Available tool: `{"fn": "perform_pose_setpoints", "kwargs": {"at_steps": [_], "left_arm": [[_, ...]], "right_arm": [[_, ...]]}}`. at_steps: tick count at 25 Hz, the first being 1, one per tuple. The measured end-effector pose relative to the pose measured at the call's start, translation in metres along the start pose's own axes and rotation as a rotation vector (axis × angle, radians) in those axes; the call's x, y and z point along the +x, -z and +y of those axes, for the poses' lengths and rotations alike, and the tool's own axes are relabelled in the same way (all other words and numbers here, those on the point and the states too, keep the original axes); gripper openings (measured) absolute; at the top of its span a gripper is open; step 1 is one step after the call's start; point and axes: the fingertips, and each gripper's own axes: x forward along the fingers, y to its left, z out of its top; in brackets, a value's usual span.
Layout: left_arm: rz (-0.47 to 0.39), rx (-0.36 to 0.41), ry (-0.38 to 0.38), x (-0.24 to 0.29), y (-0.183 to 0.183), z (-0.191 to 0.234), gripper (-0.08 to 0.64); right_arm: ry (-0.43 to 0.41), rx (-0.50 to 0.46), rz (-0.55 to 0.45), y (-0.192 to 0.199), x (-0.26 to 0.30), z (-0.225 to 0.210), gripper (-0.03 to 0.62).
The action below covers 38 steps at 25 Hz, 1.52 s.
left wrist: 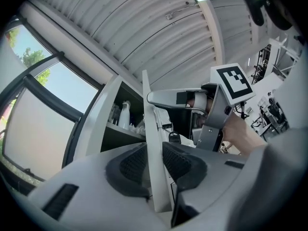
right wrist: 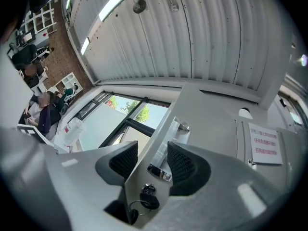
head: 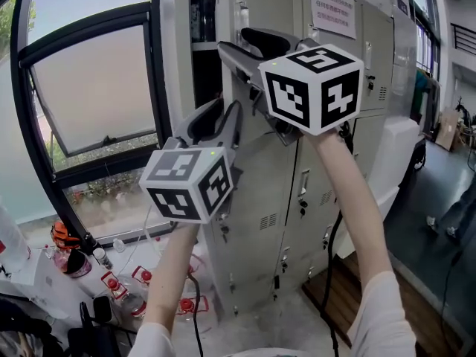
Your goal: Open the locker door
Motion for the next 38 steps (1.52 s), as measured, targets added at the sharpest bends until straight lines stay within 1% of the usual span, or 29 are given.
{"fn": "perform_pose_setpoints", "kwargs": {"at_steps": [2,8,11,14,16,19,22,26,30,34,38], "left_arm": [[-0.006,-0.014,0.016,-0.001,-0.001,-0.004,0.107],[-0.022,-0.033,0.05,0.0,-0.005,-0.017,0.106],[-0.027,-0.032,0.082,-0.001,-0.007,-0.028,0.106],[-0.021,-0.026,0.117,0.0,-0.008,-0.039,0.107],[-0.02,-0.025,0.137,0.001,-0.01,-0.045,0.107],[-0.029,-0.036,0.162,0.004,-0.011,-0.054,0.107],[-0.041,-0.035,0.185,0.007,-0.012,-0.066,0.106],[-0.054,-0.026,0.226,0.011,-0.013,-0.085,0.107],[-0.077,0.001,0.252,0.017,-0.012,-0.104,0.107],[-0.086,-0.015,0.296,0.026,-0.01,-0.123,0.109],[-0.087,-0.037,0.348,0.038,-0.007,-0.144,0.107]], "right_arm": [[0.004,-0.02,0.006,-0.003,-0.006,0.001,0.179],[0.027,-0.039,0.002,-0.012,-0.025,-0.002,0.179],[0.054,-0.052,0.006,-0.008,-0.041,-0.007,0.179],[0.098,-0.074,0.006,0.0,-0.065,-0.015,0.178],[0.126,-0.073,-0.003,0.006,-0.084,-0.02,0.16],[0.17,-0.072,-0.012,0.016,-0.109,-0.024,0.101],[0.198,-0.062,-0.014,0.025,-0.127,-0.026,0.088],[0.242,-0.085,-0.024,0.032,-0.149,-0.026,0.039],[0.259,-0.113,-0.018,0.034,-0.166,-0.024,0.037],[0.262,-0.132,-0.007,0.035,-0.176,-0.027,0.037],[0.284,-0.152,0.011,0.035,-0.188,-0.035,0.037]]}}
